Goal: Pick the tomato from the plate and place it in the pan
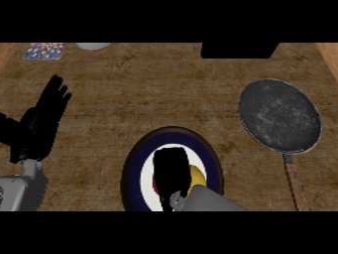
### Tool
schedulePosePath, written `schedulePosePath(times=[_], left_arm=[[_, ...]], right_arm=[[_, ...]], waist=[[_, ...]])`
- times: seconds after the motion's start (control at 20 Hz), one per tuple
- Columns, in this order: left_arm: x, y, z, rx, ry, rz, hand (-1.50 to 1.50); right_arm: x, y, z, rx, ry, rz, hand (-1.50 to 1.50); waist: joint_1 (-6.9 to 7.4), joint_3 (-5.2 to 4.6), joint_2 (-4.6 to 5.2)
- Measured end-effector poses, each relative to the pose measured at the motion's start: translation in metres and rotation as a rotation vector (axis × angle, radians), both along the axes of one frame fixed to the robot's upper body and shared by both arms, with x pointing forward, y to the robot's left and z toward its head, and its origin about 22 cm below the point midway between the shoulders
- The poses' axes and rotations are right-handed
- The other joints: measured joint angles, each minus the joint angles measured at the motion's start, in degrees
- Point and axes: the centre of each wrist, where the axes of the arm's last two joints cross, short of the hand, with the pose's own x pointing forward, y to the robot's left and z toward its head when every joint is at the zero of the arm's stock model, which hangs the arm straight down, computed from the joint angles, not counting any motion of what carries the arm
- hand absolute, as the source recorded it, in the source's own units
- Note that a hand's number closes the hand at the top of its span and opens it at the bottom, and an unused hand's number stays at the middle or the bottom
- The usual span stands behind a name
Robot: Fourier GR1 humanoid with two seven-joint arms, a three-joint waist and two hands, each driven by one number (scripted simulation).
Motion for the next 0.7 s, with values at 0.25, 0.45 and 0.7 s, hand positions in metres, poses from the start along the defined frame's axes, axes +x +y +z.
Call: schedulePosePath(times=[0.25,0.45,0.7], left_arm=[[0.001,0.004,-0.005,-0.001,0.000,0.009,0.00],[-0.001,0.005,-0.003,-0.001,0.008,0.008,0.00],[-0.002,0.003,-0.001,0.001,0.005,0.013,0.00]], right_arm=[[0.032,-0.010,0.018,0.038,-0.055,-0.135,1.50],[0.041,-0.003,0.047,0.003,-0.243,-0.151,1.50],[0.044,-0.004,0.099,-0.004,-0.491,-0.135,1.50]], waist=[[-0.02,0.02,0.13],[-0.25,0.01,-0.08],[-0.81,0.01,-0.33]])
